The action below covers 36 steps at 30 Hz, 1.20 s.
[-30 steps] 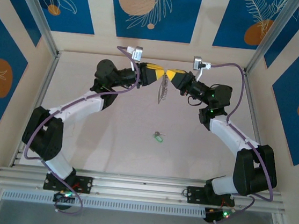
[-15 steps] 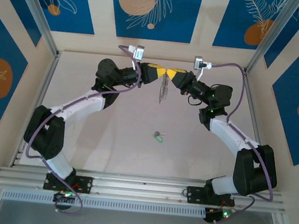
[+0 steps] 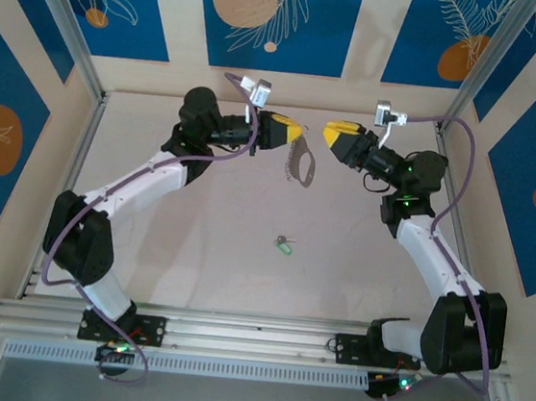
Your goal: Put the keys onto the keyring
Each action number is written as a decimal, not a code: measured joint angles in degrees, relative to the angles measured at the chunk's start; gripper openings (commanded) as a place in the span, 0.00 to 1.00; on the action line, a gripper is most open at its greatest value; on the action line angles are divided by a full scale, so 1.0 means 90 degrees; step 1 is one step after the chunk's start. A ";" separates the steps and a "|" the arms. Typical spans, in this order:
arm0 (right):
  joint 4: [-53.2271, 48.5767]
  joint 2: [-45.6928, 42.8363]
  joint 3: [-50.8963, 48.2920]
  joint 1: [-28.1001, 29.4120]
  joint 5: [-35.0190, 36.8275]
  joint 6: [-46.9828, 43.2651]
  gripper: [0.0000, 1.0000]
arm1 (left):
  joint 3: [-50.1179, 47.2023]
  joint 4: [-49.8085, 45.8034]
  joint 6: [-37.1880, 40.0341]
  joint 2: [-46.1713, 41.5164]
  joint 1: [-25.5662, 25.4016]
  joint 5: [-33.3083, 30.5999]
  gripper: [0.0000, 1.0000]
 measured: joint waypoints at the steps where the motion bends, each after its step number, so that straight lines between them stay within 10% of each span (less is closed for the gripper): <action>1: -0.0138 -0.0066 0.0007 0.0000 -0.0100 -0.0112 0.45 | 0.0202 -0.0486 0.0374 -0.0024 0.0002 0.0078 0.00; 11: -0.1173 -0.0109 0.0471 0.0117 -0.0867 -0.0940 0.45 | 0.1668 -0.3699 0.2769 -0.0051 0.0000 0.0488 0.00; 28: -0.1144 0.0362 0.0529 0.0573 -0.0894 -0.1001 0.34 | 0.1775 -0.4634 0.3354 -0.0051 -0.0015 0.0651 0.00; 36: -0.0991 0.0444 0.0644 0.0699 -0.0923 -0.1030 0.02 | 0.1775 -0.4631 0.3351 -0.0051 -0.0015 0.0597 0.00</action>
